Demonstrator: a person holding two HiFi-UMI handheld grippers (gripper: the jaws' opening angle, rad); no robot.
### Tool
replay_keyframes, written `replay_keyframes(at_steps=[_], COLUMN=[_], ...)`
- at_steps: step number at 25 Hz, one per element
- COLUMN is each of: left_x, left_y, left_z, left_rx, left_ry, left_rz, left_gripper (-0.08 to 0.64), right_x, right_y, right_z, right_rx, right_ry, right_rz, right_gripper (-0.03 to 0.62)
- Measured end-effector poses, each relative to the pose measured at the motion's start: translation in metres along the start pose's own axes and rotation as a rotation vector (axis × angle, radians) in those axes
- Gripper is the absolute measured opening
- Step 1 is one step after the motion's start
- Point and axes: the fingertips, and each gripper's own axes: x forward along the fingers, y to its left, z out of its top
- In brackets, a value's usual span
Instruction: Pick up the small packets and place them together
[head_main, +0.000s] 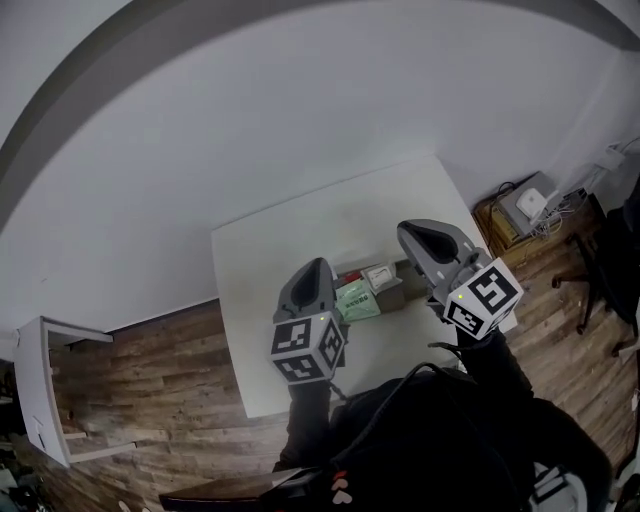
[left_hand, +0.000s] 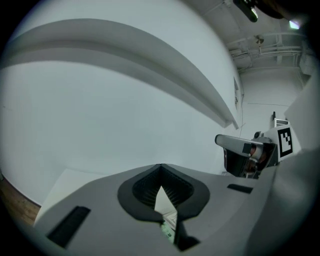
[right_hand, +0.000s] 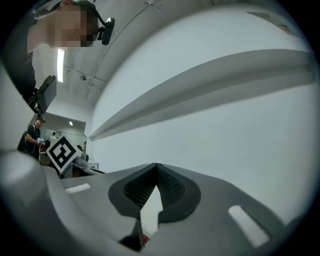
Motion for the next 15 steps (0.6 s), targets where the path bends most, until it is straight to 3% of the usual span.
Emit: replay_keyframes(at_steps=[6, 11, 15], left_x=[-0.011, -0.022, -0.028], left_y=[-0.029, -0.042, -0.051], left_z=[0.038, 0.053, 0.058], left_rx=[0.101, 0.196, 0.224], left_ry=[-0.164, -0.226, -0.250], left_rz=[0.008, 0.031, 0.028], left_gripper=[-0.002, 0.000, -0.002], right_x=[-0.007, -0.007, -0.010], right_y=[0.010, 0.022, 0.029], right_z=[0.014, 0.015, 0.016], right_rx=[-0.059, -0.141, -0.162], right_ry=[-0.020, -0.003, -0.005], right_rz=[-0.063, -0.084, -0.080], right_gripper=[0.000, 0.000, 0.000])
